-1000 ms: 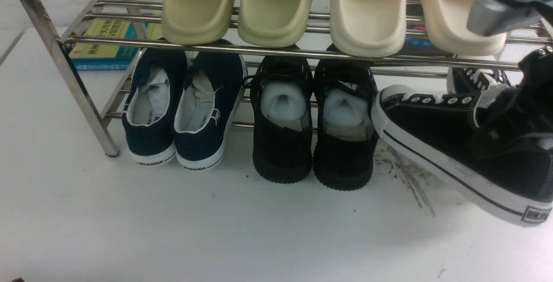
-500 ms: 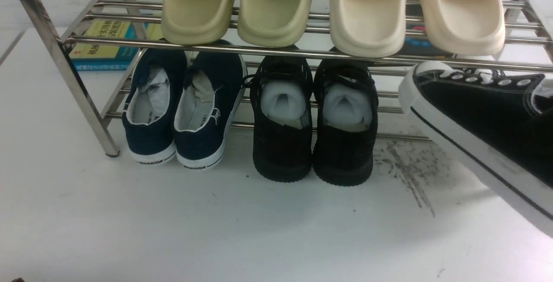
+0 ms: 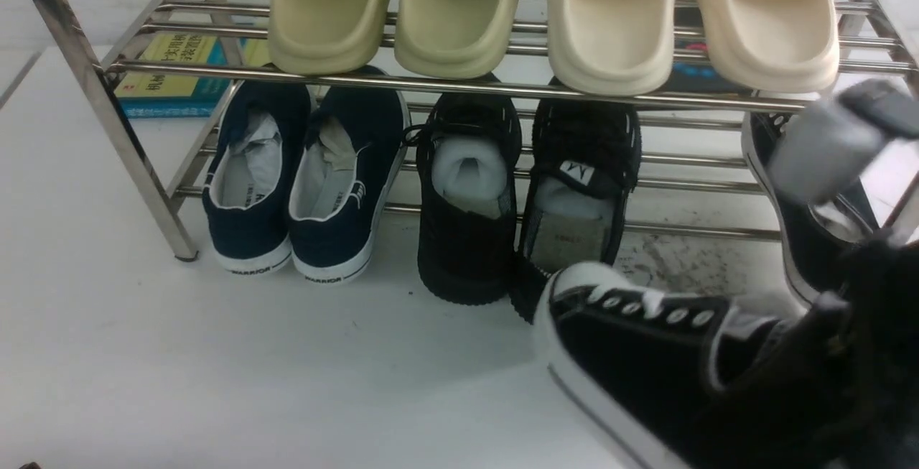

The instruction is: Take the shoes off the shelf with your hand on the white table.

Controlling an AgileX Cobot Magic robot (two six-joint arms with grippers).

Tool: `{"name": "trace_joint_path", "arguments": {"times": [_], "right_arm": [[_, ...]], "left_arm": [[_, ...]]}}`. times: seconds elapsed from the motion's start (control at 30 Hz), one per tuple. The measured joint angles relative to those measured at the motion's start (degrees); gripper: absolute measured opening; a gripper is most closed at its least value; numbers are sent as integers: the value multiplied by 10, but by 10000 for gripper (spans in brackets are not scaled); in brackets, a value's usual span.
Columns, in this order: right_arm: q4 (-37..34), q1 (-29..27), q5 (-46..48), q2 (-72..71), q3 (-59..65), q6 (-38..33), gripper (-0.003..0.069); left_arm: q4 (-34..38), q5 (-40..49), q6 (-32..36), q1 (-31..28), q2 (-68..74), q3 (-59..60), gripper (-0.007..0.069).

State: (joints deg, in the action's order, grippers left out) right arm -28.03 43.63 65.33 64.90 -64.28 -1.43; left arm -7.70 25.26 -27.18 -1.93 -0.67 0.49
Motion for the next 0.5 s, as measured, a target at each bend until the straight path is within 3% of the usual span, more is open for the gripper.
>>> {"name": "trace_joint_path", "arguments": {"times": [0.17,0.2,0.37,0.5], "right_arm": [[109,113,-40,79,-2,107,13],[156,143,-42,104,-15,152,13],[236,160,-8,130,-79,225,13],[233,163,1,140,-99,247,13]], "left_arm": [[0,0,0,0,0,0,242],[0,0,0,0,0,0,242],[0,0,0,0,0,0,242],[0,0,0,0,0,0,242]]}}
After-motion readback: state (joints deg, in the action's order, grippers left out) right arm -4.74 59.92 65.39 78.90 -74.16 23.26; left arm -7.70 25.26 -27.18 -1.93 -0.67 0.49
